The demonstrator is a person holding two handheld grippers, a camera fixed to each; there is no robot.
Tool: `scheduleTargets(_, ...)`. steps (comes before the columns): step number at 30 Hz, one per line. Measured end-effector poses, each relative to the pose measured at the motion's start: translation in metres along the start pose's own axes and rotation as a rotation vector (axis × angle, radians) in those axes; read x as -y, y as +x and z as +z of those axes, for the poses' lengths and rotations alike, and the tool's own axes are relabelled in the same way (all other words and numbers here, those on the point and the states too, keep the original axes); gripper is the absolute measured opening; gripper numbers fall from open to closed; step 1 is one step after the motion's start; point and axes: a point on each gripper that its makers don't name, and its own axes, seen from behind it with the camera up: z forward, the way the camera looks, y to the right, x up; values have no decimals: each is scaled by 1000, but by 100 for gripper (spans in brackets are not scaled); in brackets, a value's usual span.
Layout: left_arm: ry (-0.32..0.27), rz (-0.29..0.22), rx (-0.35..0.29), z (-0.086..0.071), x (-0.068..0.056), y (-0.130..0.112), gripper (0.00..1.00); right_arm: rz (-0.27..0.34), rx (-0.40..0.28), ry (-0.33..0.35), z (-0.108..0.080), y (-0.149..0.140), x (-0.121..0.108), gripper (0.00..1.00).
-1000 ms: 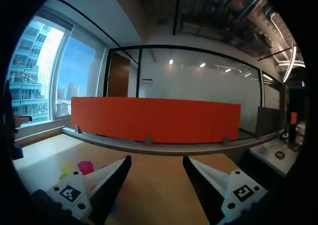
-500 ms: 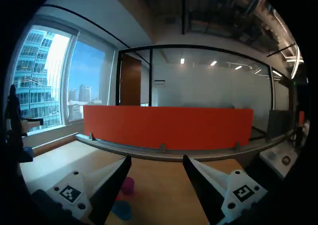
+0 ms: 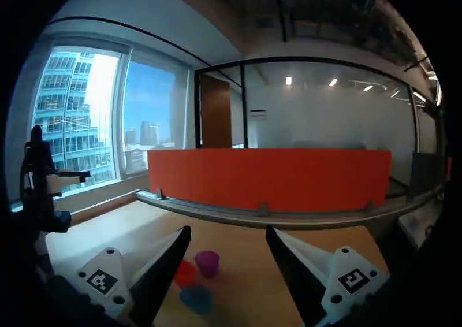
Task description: Pour water
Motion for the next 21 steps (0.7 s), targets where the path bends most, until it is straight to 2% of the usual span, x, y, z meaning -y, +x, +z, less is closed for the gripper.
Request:
scheduleTargets(8, -139, -39, -11, 5, -30, -1, 99, -29, -16, 183, -2, 6, 38, 100)
scheduleTargets(14, -187, -29, 1, 7, -37, -6, 98, -47, -2, 235, 0, 2, 48, 100)
scheduleTargets(21, -218, 21, 73, 12, -38, -29, 98, -68, 69, 258, 5, -13, 50, 100)
